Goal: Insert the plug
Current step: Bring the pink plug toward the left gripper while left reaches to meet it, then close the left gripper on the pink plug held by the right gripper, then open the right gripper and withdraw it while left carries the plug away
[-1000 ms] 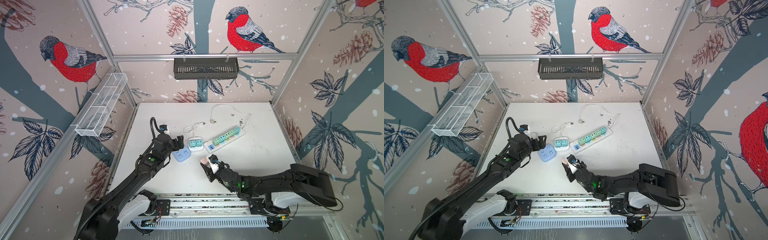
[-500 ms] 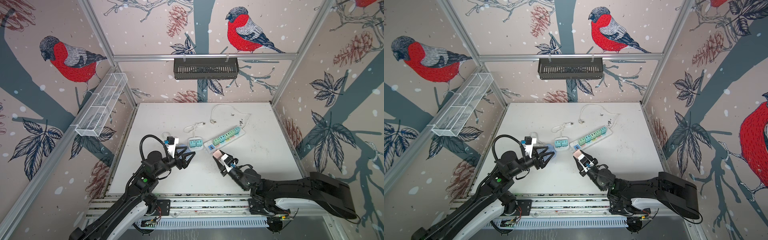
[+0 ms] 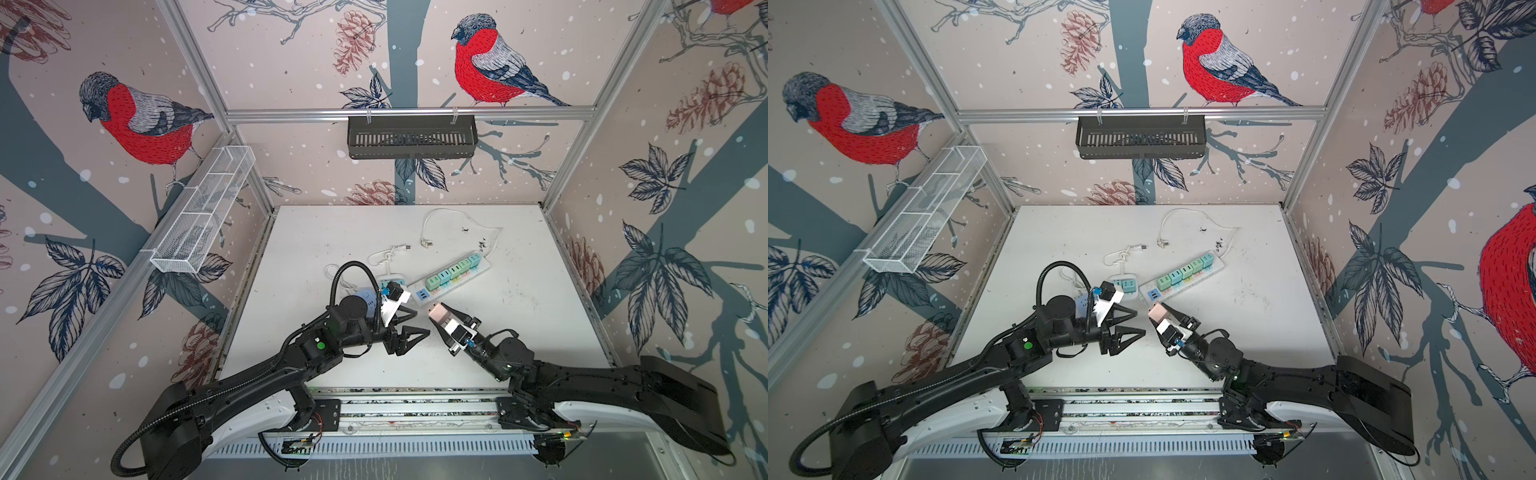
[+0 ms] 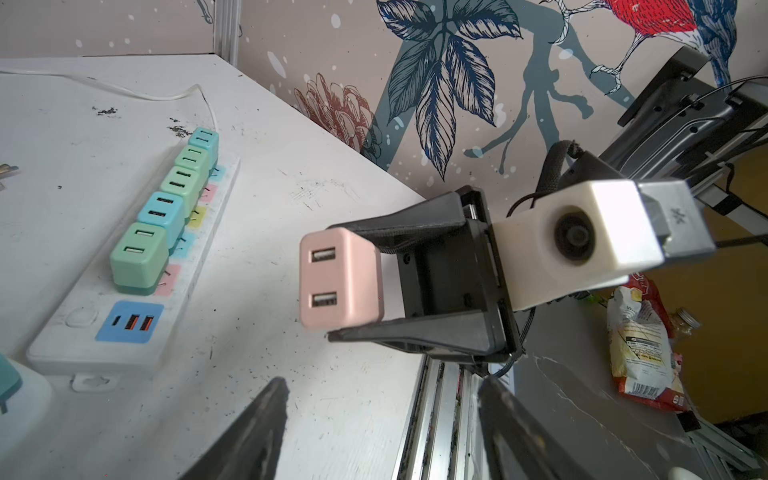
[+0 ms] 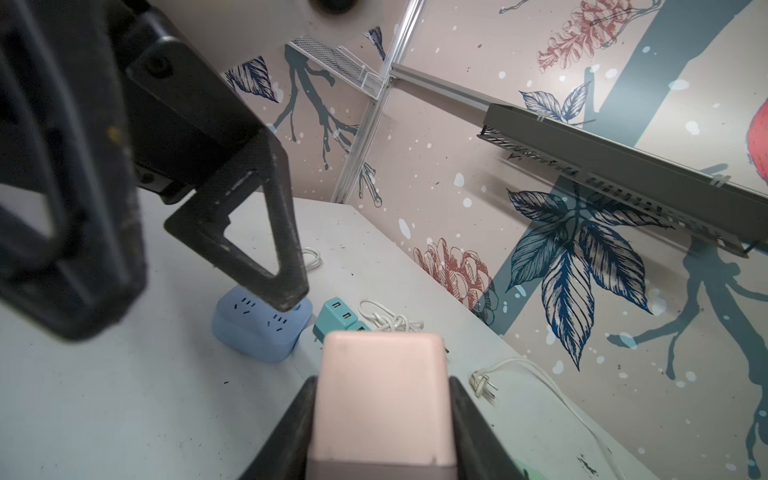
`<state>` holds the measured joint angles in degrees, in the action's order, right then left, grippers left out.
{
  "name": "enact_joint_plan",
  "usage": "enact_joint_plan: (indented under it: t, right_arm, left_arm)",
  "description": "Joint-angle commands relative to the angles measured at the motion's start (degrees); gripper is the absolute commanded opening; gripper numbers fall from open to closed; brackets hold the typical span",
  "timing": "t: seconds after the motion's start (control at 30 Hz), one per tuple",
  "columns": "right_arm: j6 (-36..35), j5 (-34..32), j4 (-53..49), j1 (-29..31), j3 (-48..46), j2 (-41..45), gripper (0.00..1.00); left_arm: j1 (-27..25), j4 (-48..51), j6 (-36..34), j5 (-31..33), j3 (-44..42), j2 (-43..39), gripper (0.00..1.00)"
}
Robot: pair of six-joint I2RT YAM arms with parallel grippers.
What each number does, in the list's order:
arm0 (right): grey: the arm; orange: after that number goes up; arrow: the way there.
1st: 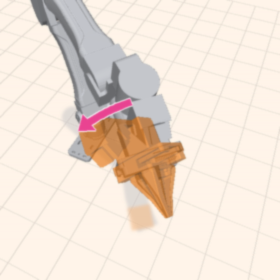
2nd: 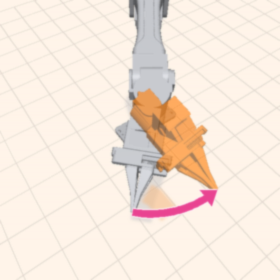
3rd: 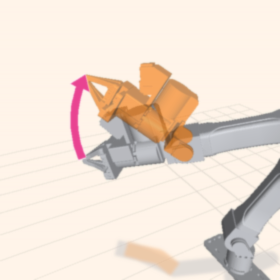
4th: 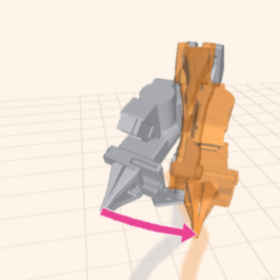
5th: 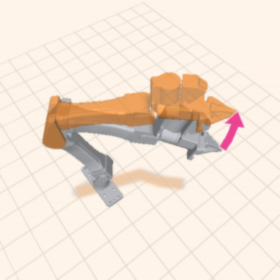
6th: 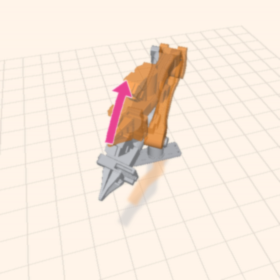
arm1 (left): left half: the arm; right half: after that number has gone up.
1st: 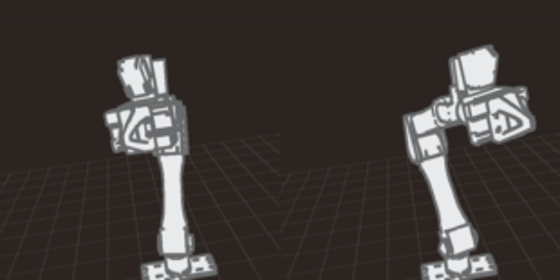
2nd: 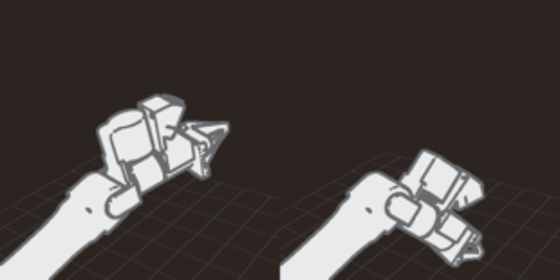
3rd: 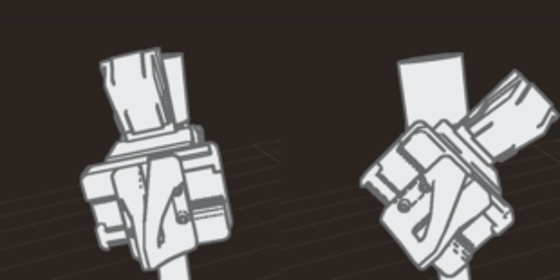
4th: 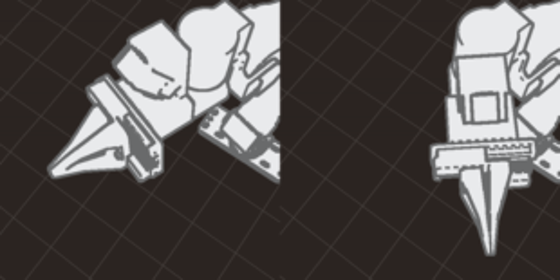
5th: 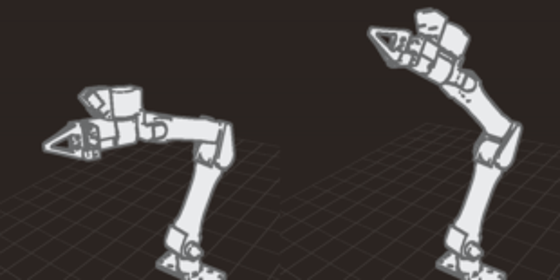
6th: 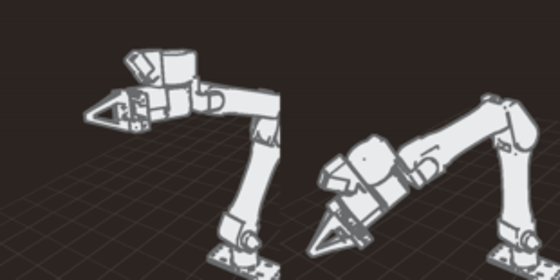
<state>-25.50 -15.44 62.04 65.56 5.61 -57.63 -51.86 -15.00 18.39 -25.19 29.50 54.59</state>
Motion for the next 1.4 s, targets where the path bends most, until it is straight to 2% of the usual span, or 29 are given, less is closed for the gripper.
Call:
enact_joint_plan:
  t: [0.0, 0.47, 0.57, 0.67, 0.77, 0.83, 0.9, 1.07, 1.1, 1.23, 1.37]
  right_arm:
    - [-2.5, 2.7, 0.9, 0.2, 0.5, -0.4, 0.27]
    - [-8.9, 2.4, 5.7, 4.7, 1.7, -4.8, 0.25]
    - [-9.1, 2.2, 6.6, 4.9, 1.6, -5.0, 0.25]
    - [-9.2, 1.8, 6.9, 4.9, 1.7, -5.1, 0.25]
    - [-9.1, 1.8, 7.2, 4.9, 1.8, -5.3, 0.26]
    - [-9.0, 2.0, 7.5, 5.0, 1.8, -5.4, 0.36]
    - [-8.7, 2.0, 7.9, 4.9, 1.7, -5.5, 0.47]
    - [-7.4, 0.4, 11.6, 4.9, -0.2, -4.7, 0.83]
    - [-7.1, -0.2, 13.0, 4.9, -1.2, -4.2, 0.97]
    - [-4.8, -3.0, 15.7, 4.5, -4.8, -0.5, 1.00]
    - [-0.6, -5.5, 11.0, 1.9, -5.8, 5.5, 1.00]
  left_arm:
    - [-0.3, -0.5, -1.3, -2.4, 1.3, 1.5, 0.72]
    - [-0.4, 0.0, -1.2, -3.4, 4.3, 6.2, 0.64]
    - [-0.4, 0.2, -1.2, -3.6, 4.7, 6.7, 0.58]
    - [-0.4, 0.1, -1.2, -4.2, 4.8, 6.9, 0.48]
    - [-0.4, -0.8, -1.4, -5.4, 4.7, 6.8, 0.28]
    - [-0.4, -1.3, -1.7, -5.8, 4.7, 6.9, 0.11]
    - [-0.4, -1.8, -2.0, -5.8, 4.7, 6.8, 0.01]
    - [-0.4, -4.6, -1.7, -2.9, 3.5, 6.0, 0.00]
    - [-0.1, -5.6, -1.3, -0.8, 2.9, 5.4, 0.00]
    - [3.3, -3.4, -1.2, 5.0, 2.4, 2.1, 0.00]
    - [9.0, -3.6, -3.1, 6.8, 0.9, -2.4, 0.00]
